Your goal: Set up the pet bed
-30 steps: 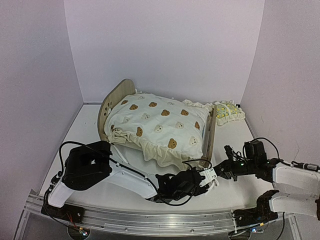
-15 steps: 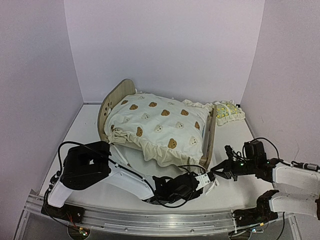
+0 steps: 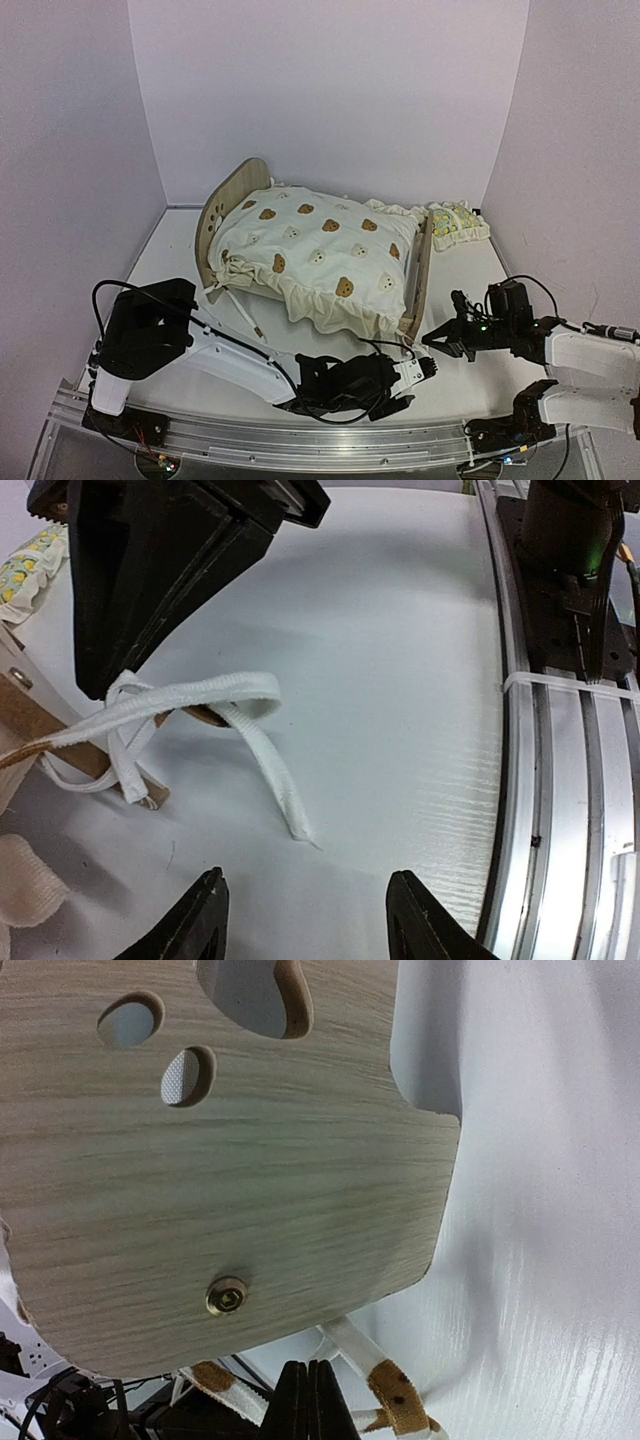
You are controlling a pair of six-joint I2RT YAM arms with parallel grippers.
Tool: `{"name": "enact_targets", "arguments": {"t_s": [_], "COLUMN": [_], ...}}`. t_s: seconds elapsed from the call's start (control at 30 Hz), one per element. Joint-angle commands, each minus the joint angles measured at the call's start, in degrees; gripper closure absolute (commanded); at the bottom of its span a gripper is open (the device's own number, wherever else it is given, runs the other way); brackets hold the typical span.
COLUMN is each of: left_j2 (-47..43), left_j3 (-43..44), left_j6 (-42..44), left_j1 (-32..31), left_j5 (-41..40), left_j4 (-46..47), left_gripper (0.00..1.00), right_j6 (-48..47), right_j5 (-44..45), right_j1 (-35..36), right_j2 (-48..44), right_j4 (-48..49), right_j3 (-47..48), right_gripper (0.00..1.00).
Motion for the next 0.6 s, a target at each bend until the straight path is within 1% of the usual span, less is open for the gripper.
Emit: {"name": "enact_targets", "arguments": {"t_s": [0.0, 0.17, 0.3, 0.57], "left_j2": [3.1, 6.78, 8.22, 11.34], "left_j3": [5.74, 9.1, 9.85, 11.84], "left_j6": [-2.39, -3.23, -3.24, -4.9], "left_j1": [0.71, 1.44, 2.04, 2.56], "left_j5": [4.09, 3.39, 2.73, 0.9], "left_j4": [0.55, 1.64, 2.74, 4.76], "left_gripper": [0.46, 0.52, 0.57, 0.71], "right_j6": [0.48, 0.6, 0.76, 0.93], "right_j5": [0.36, 0.3, 0.02, -0.06], "right_j1": [-0.1, -0.11, -0.14, -0.1], "right_j2": [-0.95, -1.31, -1.69, -2.37], "right_j4": [1.25, 1.29, 1.31, 1.23], "right_j3": [0.84, 0.6, 0.38, 0.22], "right_gripper": [1.0, 1.0, 1.0, 1.0]}}
